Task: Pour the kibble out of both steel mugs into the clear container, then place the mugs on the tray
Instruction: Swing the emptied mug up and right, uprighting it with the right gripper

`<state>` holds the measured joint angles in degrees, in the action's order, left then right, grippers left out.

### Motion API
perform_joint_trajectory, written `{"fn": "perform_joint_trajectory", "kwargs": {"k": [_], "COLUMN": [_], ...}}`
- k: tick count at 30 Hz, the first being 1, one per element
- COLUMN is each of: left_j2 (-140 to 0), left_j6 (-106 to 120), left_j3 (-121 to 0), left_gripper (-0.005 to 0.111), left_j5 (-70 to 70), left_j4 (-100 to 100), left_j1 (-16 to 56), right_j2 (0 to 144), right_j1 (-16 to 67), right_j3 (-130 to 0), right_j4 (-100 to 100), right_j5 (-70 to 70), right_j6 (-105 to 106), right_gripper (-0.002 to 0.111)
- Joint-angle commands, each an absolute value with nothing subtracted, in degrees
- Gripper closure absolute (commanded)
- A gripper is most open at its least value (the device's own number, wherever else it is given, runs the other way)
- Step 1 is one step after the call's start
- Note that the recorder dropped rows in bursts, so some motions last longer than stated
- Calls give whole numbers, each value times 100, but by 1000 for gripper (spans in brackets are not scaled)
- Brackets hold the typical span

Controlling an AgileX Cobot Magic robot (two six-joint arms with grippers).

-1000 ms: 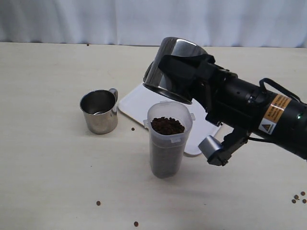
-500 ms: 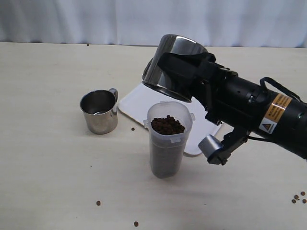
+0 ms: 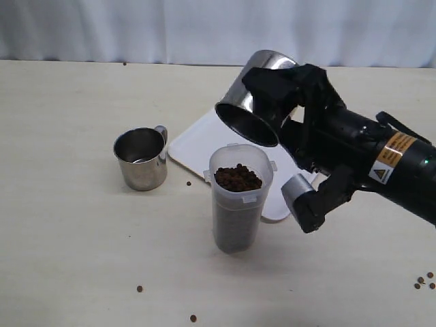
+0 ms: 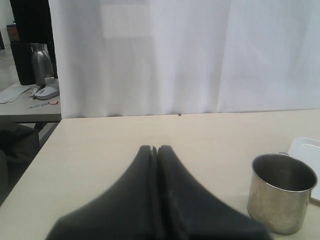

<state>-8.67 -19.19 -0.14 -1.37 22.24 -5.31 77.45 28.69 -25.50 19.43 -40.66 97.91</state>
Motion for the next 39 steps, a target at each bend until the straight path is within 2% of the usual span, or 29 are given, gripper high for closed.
{"fn": "perform_joint_trajectory", "kwargs": {"k": [1, 11, 18, 20, 23, 26, 31, 36, 39], "left_j2": [-826, -826, -826, -826, -826, -826, -826, -826, -826], "left_j6": [-1934, -1934, -1934, -1934, -1934, -1934, -1934, -1934, -1934], "left_j3": [0, 0, 0, 0, 0, 0, 0, 0, 0], "left_gripper": [107, 107, 107, 107, 107, 107, 107, 107, 107], "left_j5": [-92, -92, -92, -92, -92, -92, -92, -92, -92], "left_j4": [2195, 2195, 2195, 2195, 2195, 2195, 2207, 2223, 2223], "left_j1": [-540, -540, -540, -540, -540, -540, -540, -540, -540], "right_j2": [7716, 7716, 7716, 7716, 7716, 7716, 7743, 8139, 8603], "right_j1": [2877, 2877, 2877, 2877, 2877, 2629, 1706, 847, 604], "right_j3": [-2594, -2594, -2594, -2594, -2604, -2688, -2828, -2836, -2866], "right_j4": [1654, -775, -983, -1043, -1928, -2570, -992, 642, 1417], "right_j5": [-4455, -5491, -5698, -5696, -5710, -5561, -4588, -4716, -4991], "right_j6": [7380, 5984, 5139, 4951, 4849, 4509, 2489, 563, -206], "right_gripper": [90, 90, 90, 92, 103, 104, 104, 104, 104]}}
